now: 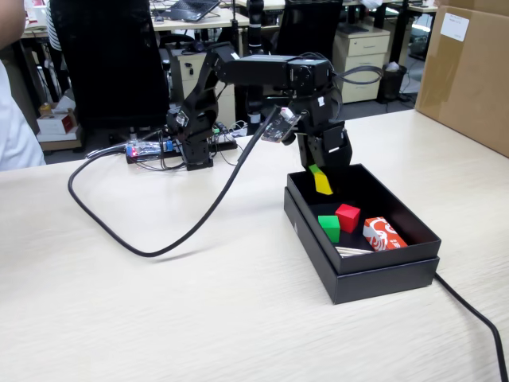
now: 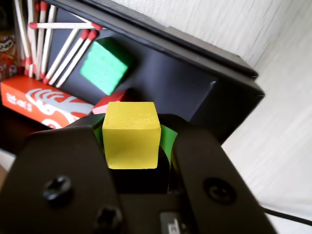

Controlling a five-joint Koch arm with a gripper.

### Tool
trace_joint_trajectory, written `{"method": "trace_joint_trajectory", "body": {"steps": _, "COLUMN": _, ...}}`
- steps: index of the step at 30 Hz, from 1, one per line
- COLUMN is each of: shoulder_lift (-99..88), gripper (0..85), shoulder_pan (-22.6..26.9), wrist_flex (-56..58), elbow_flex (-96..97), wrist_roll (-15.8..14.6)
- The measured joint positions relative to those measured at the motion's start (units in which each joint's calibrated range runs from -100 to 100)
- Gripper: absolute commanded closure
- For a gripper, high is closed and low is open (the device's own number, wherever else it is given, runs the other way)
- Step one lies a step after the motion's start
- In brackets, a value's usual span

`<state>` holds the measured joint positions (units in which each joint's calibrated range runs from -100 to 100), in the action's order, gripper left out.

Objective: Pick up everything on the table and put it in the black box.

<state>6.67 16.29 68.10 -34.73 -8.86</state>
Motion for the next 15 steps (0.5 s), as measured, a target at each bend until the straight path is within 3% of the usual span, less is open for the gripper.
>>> {"method": "trace_joint_trajectory", "body": {"steps": 2, "shoulder_lift": 0.13, "gripper": 74.9, "shoulder_pan": 0.05, "wrist_flex": 0.0, "elbow_flex": 0.73, "wrist_roll": 0.2}}
{"method": "trace_joint_trajectory", "body": {"steps": 3, "shoulder_lift": 0.13, "gripper": 67.3, "shoulder_pan": 0.05, "wrist_flex": -0.08, "elbow_flex": 1.64, "wrist_roll": 0.2}}
{"method": "trace_joint_trajectory", "body": {"steps": 9, "shoulder_lift": 0.26, "gripper": 49.6, "shoulder_pan": 0.2, "wrist_flex": 0.15, "elbow_flex": 5.84, "wrist_roll": 1.22}}
{"method": "trace_joint_trajectory", "body": {"steps": 15, "shoulder_lift": 0.13, "gripper": 43.1, "shoulder_pan": 0.2, "wrist_flex": 0.15, "elbow_flex": 6.02, "wrist_roll": 1.66}}
